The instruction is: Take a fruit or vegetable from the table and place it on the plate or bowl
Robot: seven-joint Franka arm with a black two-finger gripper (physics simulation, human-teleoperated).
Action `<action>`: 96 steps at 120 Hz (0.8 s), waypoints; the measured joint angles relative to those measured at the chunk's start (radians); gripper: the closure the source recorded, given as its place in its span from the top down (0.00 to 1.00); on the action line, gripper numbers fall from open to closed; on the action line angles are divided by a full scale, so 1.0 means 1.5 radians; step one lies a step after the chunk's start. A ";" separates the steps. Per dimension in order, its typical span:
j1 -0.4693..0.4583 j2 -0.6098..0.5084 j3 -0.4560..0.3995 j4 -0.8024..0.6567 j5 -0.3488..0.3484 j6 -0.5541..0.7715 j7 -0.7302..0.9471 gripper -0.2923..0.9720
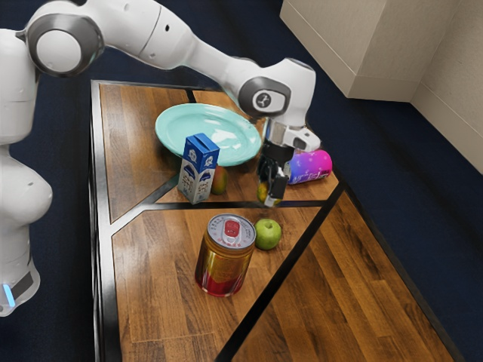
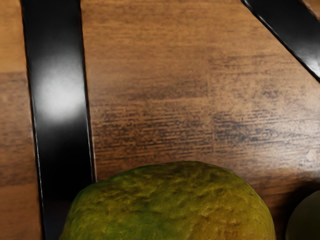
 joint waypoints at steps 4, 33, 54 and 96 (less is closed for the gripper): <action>0.001 -0.012 0.013 0.019 0.000 -0.008 0.002 0.45; 0.006 -0.061 0.186 0.091 0.000 -0.067 0.036 0.45; 0.010 -0.064 0.256 0.099 0.002 -0.094 0.069 0.46; -0.001 -0.041 0.284 0.055 -0.002 -0.113 0.119 0.45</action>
